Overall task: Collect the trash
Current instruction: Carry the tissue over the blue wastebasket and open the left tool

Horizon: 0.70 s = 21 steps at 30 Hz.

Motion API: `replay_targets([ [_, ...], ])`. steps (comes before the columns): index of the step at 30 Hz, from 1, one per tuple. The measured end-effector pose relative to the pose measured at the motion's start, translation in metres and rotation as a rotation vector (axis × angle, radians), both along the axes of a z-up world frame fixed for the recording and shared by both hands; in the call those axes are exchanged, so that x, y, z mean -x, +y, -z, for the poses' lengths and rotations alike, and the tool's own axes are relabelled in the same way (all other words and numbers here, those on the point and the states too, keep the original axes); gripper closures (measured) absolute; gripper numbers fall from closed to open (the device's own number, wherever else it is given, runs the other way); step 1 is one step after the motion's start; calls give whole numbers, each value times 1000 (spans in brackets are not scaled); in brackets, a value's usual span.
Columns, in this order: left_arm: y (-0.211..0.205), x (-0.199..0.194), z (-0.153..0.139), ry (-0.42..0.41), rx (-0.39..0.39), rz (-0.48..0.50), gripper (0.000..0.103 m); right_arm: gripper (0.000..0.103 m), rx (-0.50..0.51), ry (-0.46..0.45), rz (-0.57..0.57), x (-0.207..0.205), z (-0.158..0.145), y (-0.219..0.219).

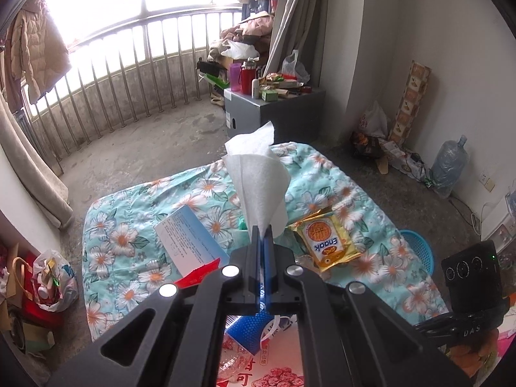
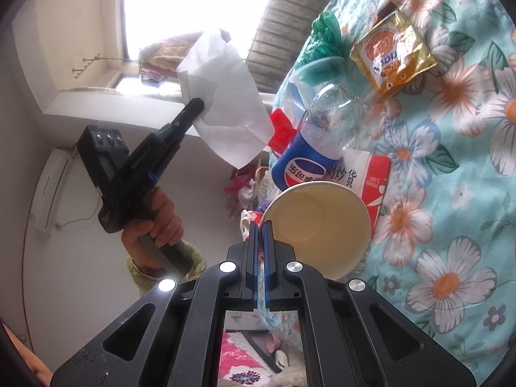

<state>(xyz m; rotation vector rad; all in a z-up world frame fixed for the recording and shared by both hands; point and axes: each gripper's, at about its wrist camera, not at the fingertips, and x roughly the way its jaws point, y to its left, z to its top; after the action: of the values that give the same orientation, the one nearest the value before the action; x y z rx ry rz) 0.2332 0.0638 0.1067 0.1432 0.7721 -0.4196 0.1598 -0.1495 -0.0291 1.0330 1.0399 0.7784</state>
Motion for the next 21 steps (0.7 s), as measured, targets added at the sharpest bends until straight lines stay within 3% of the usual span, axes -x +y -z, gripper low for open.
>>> replay_targets([
  [12, -12, 31, -38, -72, 60, 55, 102, 102, -10, -53, 103, 4, -6, -18],
  [21, -58, 50, -52, -92, 58, 148, 102, 102, -31, -89, 204, 12, -5, -43],
])
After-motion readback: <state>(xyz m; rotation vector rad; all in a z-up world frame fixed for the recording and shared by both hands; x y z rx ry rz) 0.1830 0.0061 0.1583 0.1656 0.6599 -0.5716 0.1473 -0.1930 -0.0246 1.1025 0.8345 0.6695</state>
